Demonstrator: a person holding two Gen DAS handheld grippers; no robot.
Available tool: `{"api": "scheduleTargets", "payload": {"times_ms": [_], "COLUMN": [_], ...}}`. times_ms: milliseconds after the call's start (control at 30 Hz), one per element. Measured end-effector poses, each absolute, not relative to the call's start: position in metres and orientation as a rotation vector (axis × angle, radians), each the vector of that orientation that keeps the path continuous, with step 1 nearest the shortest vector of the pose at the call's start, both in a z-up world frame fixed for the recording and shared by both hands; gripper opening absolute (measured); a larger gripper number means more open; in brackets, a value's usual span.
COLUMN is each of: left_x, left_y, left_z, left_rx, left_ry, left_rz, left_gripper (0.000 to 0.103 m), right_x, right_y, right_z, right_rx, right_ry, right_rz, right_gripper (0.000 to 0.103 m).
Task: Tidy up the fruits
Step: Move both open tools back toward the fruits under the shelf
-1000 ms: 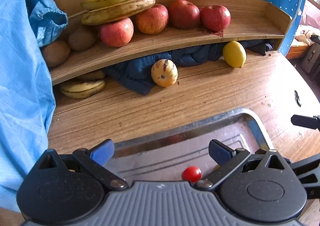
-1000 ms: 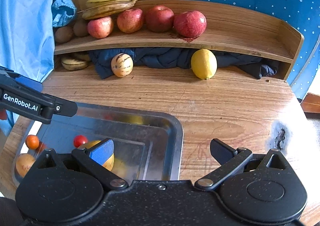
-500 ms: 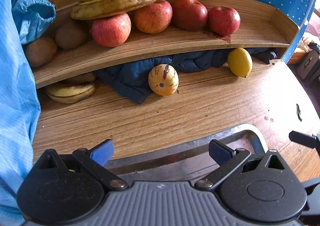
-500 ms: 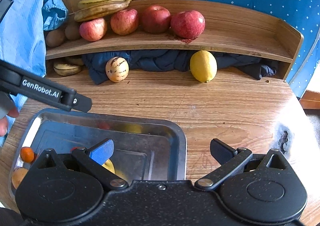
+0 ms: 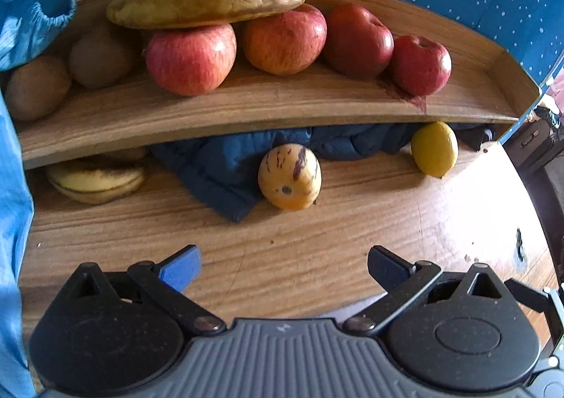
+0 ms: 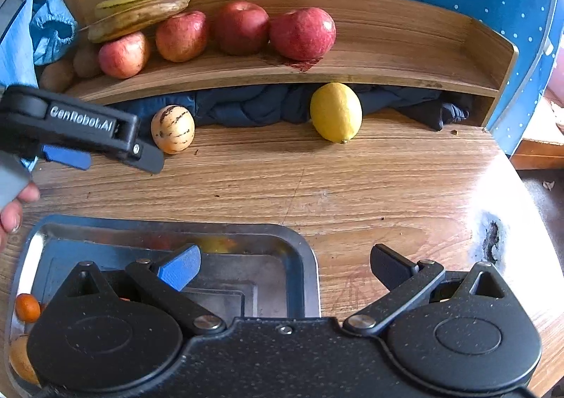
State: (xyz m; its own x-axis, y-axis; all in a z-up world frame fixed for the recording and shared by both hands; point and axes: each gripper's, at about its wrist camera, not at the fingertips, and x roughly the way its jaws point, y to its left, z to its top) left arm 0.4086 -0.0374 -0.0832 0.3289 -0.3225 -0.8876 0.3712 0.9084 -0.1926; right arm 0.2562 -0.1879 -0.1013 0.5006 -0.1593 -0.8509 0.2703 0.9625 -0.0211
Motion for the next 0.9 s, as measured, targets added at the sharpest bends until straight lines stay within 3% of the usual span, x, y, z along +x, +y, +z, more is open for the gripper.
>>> {"api": "scheduleTargets", "payload": {"times_ms": [900], "left_x": [0.439], "left_y": [-0.064], "left_z": [-0.093], "left_rx": [-0.071], "left_ry": [1.152], "left_rz": [-0.388], "left_gripper": [0.103], "right_x": [0.316], "right_y": [-0.236], "right_z": [-0.117], "right_rx": [0.113], "right_ry": [1.003], "right_rz": [-0.234], "right_gripper": [0.102]}}
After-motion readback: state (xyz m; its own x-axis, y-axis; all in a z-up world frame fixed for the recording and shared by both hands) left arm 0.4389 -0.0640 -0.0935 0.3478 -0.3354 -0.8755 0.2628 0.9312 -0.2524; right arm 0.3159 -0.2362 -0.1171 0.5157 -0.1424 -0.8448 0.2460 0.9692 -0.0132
